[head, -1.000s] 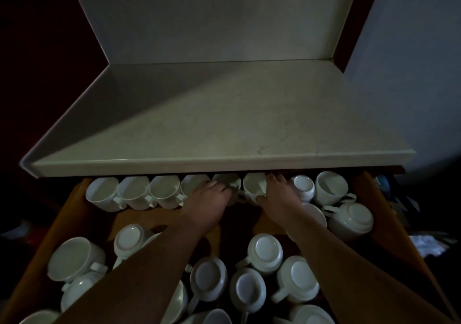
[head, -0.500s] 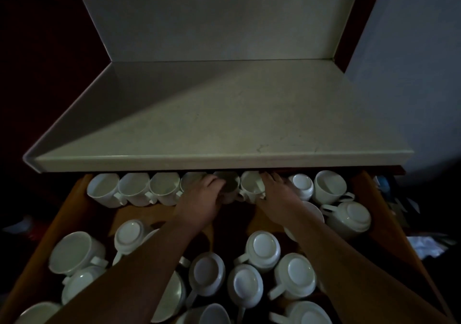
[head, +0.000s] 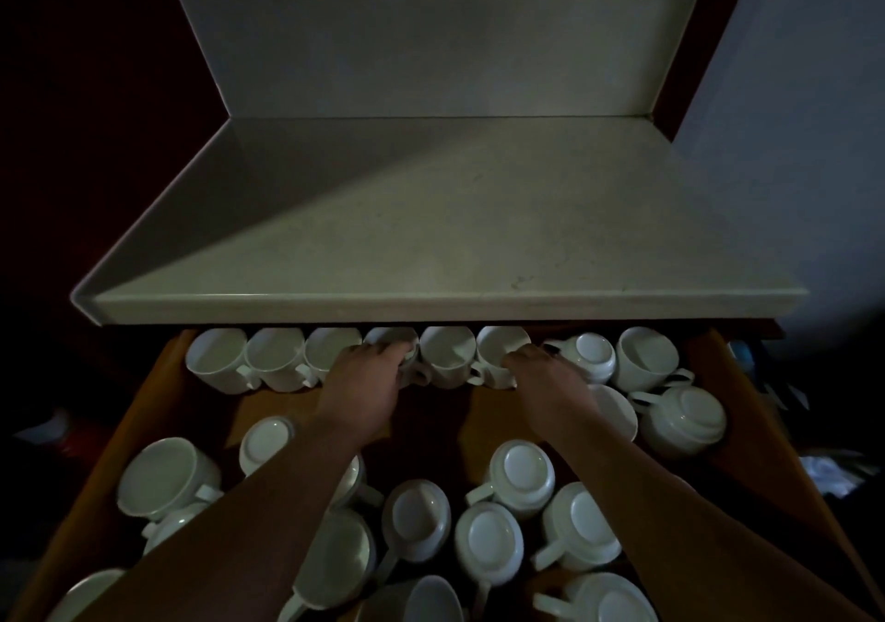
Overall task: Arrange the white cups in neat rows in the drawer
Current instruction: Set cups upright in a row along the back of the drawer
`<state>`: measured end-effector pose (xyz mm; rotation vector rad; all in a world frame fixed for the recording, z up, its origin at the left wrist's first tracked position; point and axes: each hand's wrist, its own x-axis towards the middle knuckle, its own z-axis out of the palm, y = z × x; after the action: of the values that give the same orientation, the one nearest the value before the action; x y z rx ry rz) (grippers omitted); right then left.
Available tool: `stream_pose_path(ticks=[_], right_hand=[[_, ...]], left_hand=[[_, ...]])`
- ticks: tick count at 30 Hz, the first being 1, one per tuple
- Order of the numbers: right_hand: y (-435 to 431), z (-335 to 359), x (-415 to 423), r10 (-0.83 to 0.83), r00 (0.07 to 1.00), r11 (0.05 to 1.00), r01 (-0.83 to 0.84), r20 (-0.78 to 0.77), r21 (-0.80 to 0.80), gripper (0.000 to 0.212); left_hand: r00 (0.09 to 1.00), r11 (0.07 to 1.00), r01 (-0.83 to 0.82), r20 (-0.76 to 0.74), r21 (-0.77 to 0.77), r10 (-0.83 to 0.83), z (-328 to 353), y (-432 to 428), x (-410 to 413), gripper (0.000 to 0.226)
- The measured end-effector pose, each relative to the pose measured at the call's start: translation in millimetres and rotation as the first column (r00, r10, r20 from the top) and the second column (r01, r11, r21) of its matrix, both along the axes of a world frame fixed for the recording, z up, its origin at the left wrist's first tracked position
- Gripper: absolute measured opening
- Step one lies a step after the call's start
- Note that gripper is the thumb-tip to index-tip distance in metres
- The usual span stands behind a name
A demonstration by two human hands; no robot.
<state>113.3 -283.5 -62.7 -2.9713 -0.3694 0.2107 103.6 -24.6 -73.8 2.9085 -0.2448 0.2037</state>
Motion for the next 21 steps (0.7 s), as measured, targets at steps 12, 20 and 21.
stream_pose_path(ticks=[12, 20, 21], right_hand=[[-39, 36, -15, -0.185, 0.983, 0.964, 0.182, 0.002, 0.193, 0.039], [-98, 43, -34, -0.433, 0.888, 0.88, 0.453, -0.151, 0.142, 0.03], [-99, 42, -29, -0.434, 0.893, 0.877, 0.449, -0.117, 0.172, 0.032]], left_hand=[[0.943, 0.941, 0.332, 0.003, 0.063, -0.332, 1, -40, 10, 0.034], [0.94, 0.939, 0.34, 0.06, -0.054, -0.336, 5, -83, 9, 0.03], [0.93, 0.929, 0.367, 0.053, -0.04, -0.364, 7, -92, 8, 0.028]])
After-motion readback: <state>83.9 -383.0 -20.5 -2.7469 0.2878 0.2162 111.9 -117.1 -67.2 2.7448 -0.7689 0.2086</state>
